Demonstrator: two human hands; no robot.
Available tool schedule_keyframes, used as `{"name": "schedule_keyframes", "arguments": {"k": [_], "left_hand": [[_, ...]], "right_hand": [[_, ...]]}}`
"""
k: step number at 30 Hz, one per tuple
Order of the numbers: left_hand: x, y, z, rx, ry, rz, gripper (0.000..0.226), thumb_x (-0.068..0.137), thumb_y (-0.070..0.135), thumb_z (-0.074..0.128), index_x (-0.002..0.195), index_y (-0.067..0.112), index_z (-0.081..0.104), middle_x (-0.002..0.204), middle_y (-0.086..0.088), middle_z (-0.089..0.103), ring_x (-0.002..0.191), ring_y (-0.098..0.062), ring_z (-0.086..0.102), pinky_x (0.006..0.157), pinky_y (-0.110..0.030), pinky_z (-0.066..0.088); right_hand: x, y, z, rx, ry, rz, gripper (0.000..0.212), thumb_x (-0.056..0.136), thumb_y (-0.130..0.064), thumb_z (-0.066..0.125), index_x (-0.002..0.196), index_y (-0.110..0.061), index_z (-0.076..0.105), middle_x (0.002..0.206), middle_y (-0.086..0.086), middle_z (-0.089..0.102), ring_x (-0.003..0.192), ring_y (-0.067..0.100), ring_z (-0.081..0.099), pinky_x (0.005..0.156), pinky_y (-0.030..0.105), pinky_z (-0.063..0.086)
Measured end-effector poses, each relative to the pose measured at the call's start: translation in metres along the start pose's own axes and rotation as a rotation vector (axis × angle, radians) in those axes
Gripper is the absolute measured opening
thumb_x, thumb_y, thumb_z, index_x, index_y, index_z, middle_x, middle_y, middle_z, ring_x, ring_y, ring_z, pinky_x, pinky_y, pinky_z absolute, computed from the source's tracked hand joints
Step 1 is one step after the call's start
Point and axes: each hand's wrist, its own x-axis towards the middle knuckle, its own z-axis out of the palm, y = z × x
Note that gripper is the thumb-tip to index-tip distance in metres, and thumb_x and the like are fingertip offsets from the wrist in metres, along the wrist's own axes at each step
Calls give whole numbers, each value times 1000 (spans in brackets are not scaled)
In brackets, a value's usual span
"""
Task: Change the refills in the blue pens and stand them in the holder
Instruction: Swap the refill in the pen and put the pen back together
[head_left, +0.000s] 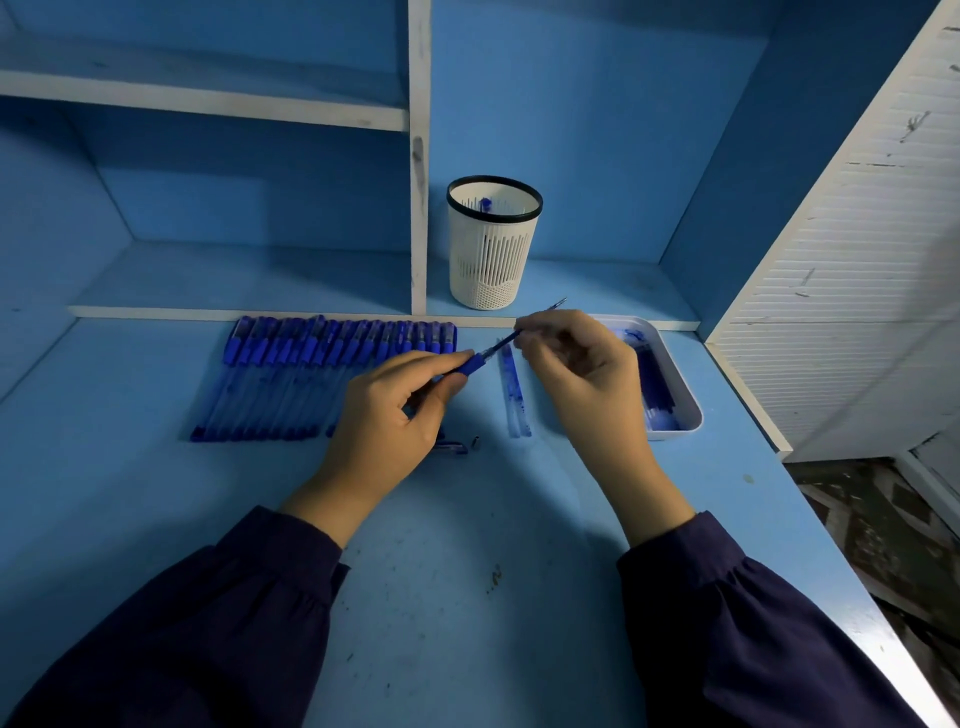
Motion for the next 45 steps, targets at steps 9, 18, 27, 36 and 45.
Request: {"name": "schedule_keyframes", "arguments": {"k": [9,18,27,36,45], "left_hand": [[-4,3,-9,28,-14,2,24,91,14,67,114,7,72,95,3,71,73,-13,65,63,-32,55],[-11,6,-19,67,-29,29,23,89,7,69,112,5,72,99,1,72,86,-5,66,76,-18,55],[-17,7,-31,42,-9,-53,25,91,14,66,114,8,72,105,9,69,94,9,63,82,-11,50],[-18,4,-31,77,-11,-62,23,90,8,68,112,9,73,104,9,69,95,-1,64,84,-10,49],[-18,4,-31,54,-46,-72,23,91,10,67,114,11,72,103,9,69,92,-6,65,79,-22,55]], "right_hand": [[1,-3,-6,-129,-117,-67,12,83,1,70,91,-9,69,86,8,68,77,10,63,75,13,46],[-6,-1,-1,-261,-352,-117,10,87,-1,66,93,-8,69,85,-6,69,81,7,68,81,17,51],[-11,0,-5,-200,-369,152,17,84,-2,71,99,-11,71,87,1,72,80,8,68,76,19,54],[-22,8,3,-592,-575,-68,14,81,-3,69,87,-14,74,83,-1,69,75,11,64,73,19,51],[-17,-4,3,-90,-199,164,11,86,-3,69,85,-13,72,70,1,69,64,11,60,63,17,49]]}}
